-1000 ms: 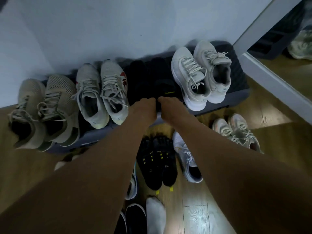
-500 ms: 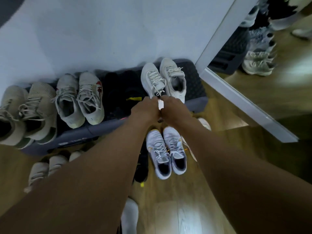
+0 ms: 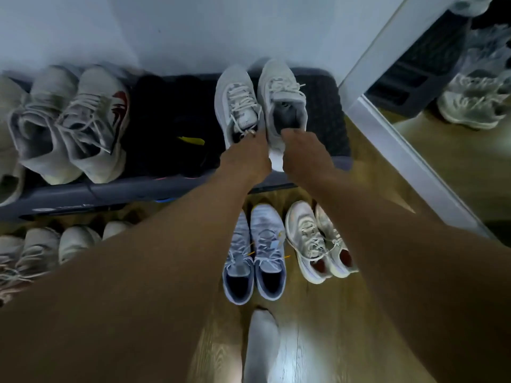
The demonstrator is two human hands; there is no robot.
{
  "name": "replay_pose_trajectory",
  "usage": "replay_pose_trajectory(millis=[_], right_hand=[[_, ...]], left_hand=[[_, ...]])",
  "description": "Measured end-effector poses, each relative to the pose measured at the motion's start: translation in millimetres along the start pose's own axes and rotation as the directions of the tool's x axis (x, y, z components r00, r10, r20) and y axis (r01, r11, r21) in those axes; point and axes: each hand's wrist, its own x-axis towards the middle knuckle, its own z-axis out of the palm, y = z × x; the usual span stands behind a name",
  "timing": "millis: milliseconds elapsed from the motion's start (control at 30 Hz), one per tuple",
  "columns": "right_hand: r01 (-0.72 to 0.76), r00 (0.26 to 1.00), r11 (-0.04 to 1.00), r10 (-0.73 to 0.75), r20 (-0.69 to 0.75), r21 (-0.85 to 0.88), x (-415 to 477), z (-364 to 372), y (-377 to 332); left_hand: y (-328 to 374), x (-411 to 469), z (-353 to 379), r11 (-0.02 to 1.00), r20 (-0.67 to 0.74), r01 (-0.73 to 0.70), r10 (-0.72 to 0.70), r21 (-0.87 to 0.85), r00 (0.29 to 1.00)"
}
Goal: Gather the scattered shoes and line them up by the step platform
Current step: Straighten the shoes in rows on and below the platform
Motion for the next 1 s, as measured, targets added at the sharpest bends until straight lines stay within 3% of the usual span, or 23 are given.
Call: replay_pose_trajectory(millis=[233, 433, 600, 733, 867, 933, 1000], right_hand=[[-0.035, 0.998, 0.997, 0.038, 0.047, -0.07, 17.3, 16.2, 9.8], [-0.026, 0.998, 0.996, 0.031, 0.063, -0.085, 9.9, 13.5, 6.1], [0.017, 0.998, 1.0, -0.017, 0.059, -0.013, 5.0, 10.3, 14.3], [-0.097, 0.993, 0.989, 0.103, -0.049, 0.113, -22.5, 17.8, 25.8], [-0.143, 0.988, 0.982, 0.135, 0.072, 0.12, -81.9, 36.8, 38.0], [-0.131, 0.984, 0.986, 0.117, 0.132, 0.1, -113.6, 53.1, 49.2], [-0.202, 0.967, 0.969, 0.174, 0.189, 0.14, -139.3, 75.7, 64.6]], left_hand=[[-5.8, 17.5, 11.6, 0.973, 0.008, 0.141, -0.145, 0.184, 0.989], [-2.0, 14.3, 9.8, 0.97, -0.038, 0.192, -0.188, 0.146, 0.981], [-4.8, 12.9, 18.7, 0.989, -0.033, 0.139, -0.138, 0.044, 0.99], [6.3, -21.4, 44.3, 0.988, -0.218, 0.155, -0.148, 0.018, 0.965], [23.1, -70.2, 91.7, 0.995, -0.366, -0.023, -0.015, -0.097, 0.93], [37.6, -91.6, 121.4, 0.987, -0.256, -0.055, 0.015, -0.153, 0.967], [51.9, -109.0, 154.9, 0.99, -0.012, -0.007, 0.005, -0.14, 1.0]])
